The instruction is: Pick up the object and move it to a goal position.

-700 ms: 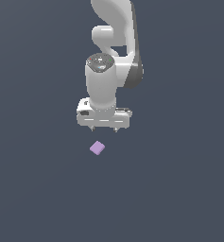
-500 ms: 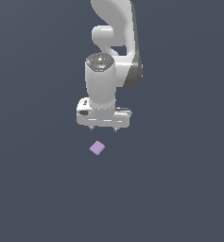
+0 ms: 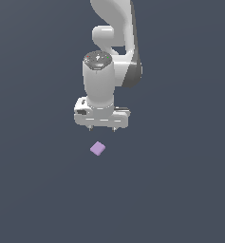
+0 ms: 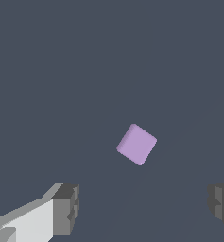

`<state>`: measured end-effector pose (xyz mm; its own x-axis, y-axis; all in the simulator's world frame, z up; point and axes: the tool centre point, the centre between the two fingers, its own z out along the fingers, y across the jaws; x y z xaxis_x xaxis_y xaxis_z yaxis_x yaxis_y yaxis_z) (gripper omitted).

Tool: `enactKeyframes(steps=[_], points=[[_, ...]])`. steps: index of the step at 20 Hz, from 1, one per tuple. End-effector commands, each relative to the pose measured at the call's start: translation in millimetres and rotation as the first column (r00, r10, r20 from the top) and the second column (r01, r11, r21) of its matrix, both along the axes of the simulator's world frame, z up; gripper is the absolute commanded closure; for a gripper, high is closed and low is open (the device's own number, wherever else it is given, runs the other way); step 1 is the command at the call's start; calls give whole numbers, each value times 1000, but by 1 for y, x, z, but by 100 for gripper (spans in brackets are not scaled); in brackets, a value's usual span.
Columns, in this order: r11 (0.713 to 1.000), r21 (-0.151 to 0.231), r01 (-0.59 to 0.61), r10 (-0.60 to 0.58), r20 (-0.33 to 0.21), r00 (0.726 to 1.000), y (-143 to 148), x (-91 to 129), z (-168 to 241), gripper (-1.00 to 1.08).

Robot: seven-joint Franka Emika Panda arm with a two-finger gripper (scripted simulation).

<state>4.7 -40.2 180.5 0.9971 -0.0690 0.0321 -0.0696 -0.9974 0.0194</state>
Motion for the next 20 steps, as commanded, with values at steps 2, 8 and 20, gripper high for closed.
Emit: enactKeyframes(steps=[2,8,20], points=[[1000,0,-22,22,-2,1000,-2,0,-4,-100],[996,3,-93,93,-6,996,-6,1,-17,-100],[941,21,-338,338,-13,941,-21,3,-63,-100]])
